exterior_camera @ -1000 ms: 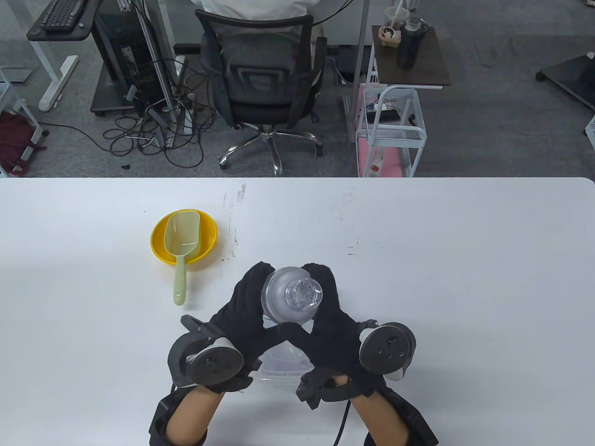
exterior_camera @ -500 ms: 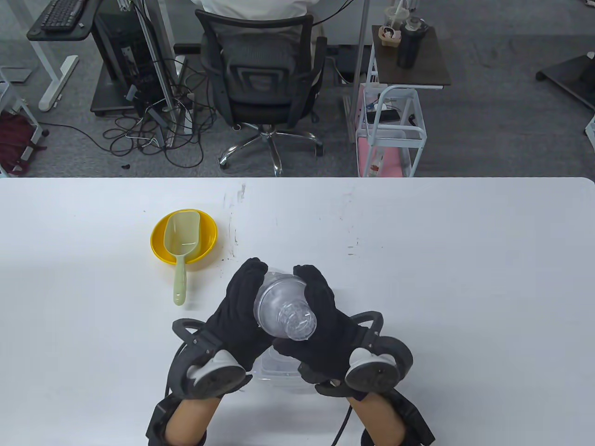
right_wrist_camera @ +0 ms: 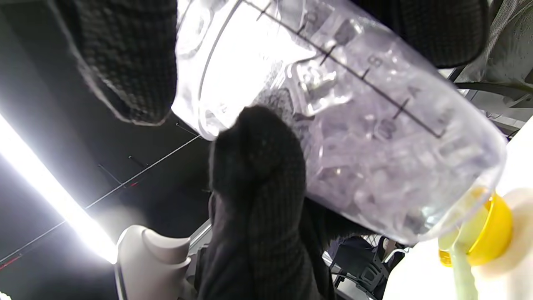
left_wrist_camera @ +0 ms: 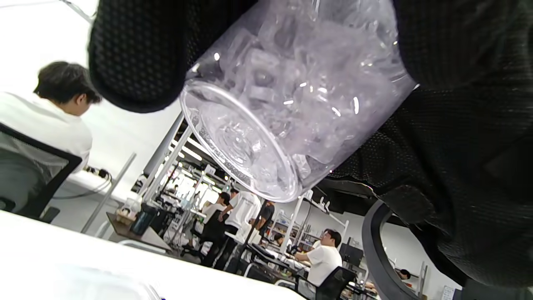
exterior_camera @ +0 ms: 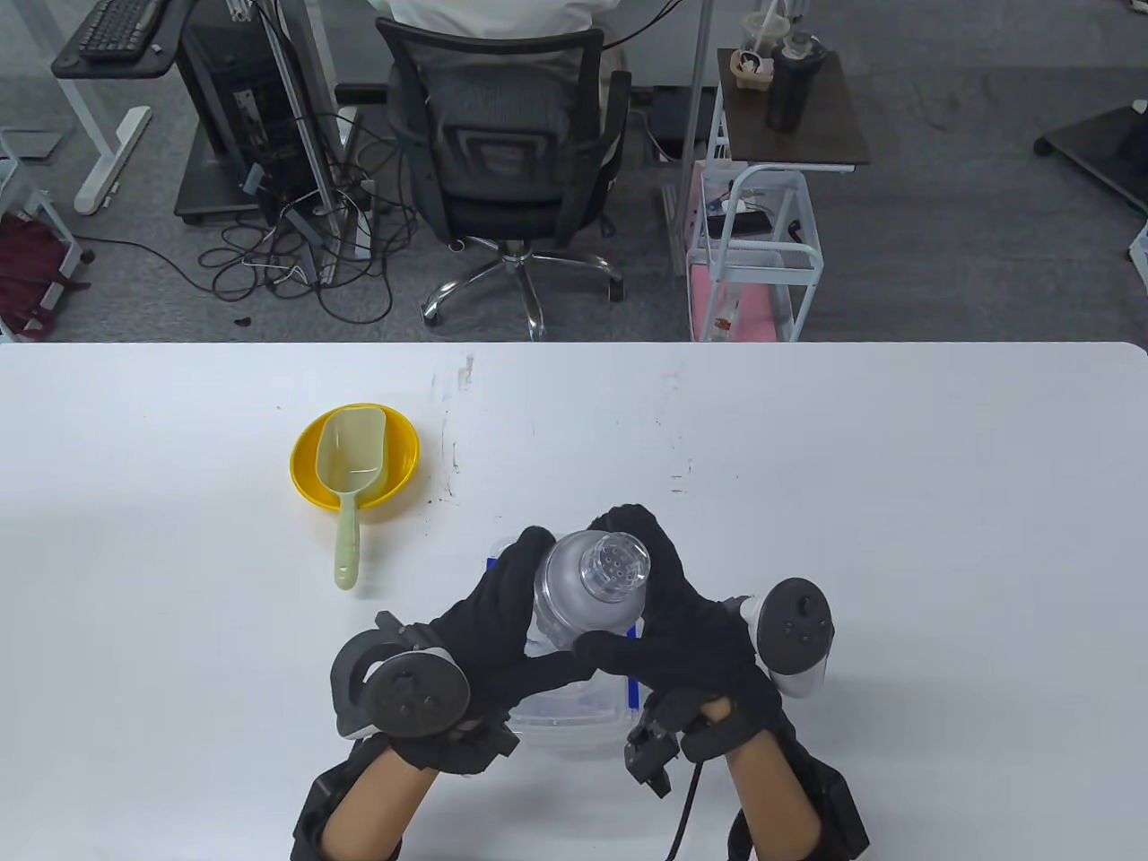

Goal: Shake ice in a plastic shaker with both hands

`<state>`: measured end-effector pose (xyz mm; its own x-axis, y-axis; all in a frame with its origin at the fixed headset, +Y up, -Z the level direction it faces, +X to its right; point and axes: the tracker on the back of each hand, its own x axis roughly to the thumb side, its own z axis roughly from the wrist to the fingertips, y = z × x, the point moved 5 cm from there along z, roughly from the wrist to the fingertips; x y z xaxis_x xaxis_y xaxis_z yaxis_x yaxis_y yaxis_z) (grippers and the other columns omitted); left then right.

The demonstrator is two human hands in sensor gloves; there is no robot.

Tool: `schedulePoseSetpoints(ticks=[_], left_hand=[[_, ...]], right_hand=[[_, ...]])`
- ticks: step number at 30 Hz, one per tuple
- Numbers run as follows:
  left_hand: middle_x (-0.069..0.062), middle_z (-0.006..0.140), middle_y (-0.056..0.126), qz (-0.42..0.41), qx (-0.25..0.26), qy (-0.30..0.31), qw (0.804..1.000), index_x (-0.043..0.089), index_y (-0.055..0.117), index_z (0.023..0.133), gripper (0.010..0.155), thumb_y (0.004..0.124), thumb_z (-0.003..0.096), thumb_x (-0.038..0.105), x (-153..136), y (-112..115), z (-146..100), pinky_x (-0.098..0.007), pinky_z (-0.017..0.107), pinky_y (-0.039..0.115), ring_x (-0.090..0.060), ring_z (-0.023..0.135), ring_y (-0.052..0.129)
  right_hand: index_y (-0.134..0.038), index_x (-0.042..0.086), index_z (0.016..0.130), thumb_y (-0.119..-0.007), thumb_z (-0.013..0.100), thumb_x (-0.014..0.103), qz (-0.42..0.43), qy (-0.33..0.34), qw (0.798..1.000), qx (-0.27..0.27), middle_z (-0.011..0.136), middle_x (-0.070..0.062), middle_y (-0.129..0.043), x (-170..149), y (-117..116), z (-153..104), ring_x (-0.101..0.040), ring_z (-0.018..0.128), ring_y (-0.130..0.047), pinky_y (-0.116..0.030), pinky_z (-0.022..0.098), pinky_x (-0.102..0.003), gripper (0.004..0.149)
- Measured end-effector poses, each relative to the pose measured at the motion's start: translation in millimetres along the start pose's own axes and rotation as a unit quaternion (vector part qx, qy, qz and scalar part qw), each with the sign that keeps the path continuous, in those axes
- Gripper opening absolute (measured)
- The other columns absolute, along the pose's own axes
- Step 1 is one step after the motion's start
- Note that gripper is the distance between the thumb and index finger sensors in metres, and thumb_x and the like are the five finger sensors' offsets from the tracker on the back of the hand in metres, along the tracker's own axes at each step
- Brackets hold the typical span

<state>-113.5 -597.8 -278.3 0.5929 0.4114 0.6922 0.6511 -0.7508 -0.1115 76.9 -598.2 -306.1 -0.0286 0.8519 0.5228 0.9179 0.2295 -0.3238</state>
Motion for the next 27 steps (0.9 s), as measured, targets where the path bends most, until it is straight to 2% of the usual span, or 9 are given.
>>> schedulePoseSetpoints(ticks=[4,14,21,27], left_hand=[[-0.022,0.11,0.061,-0.026,-0.012,-0.001,1.0,0.01,0.033,0.115,0.1,0.081,0.0462,0.064,0,6,1,-0.047,0.046,0.09,-0.041,0.086,0.091],[-0.021,0.111,0.064,-0.017,-0.023,-0.014,1.0,0.013,0.035,0.116,0.095,0.079,0.0488,0.062,-1,7,-1,-0.048,0.048,0.088,-0.039,0.086,0.091],[-0.018,0.108,0.069,0.0,-0.015,-0.012,1.0,0.016,0.037,0.117,0.09,0.078,0.0507,0.06,4,3,-3,-0.048,0.047,0.088,-0.038,0.086,0.091],[-0.018,0.108,0.07,0.015,-0.016,-0.024,0.999,0.016,0.038,0.117,0.088,0.077,0.0513,0.059,6,0,-8,-0.048,0.047,0.088,-0.039,0.086,0.091]], right_hand=[[-0.034,0.03,0.116,-0.105,0.025,0.056,-0.015,-0.008,1.0,-0.007,0.112,-0.029,-0.05,0,9,-2,-0.06,0.088,-0.073,-0.075,0.054,-0.069,0.118],[-0.036,0.026,0.115,-0.105,0.024,0.057,-0.044,-0.013,0.999,-0.022,0.111,-0.03,-0.053,2,16,-4,-0.061,0.085,-0.076,-0.077,0.051,-0.067,0.118],[-0.035,0.027,0.115,-0.105,0.025,0.056,-0.086,-0.013,0.993,-0.081,0.112,-0.028,-0.051,10,40,-12,-0.06,0.087,-0.074,-0.075,0.054,-0.067,0.118],[-0.034,0.028,0.115,-0.105,0.025,0.055,-0.153,-0.014,0.979,-0.136,0.113,-0.027,-0.05,18,65,-22,-0.059,0.089,-0.072,-0.073,0.055,-0.067,0.118]])
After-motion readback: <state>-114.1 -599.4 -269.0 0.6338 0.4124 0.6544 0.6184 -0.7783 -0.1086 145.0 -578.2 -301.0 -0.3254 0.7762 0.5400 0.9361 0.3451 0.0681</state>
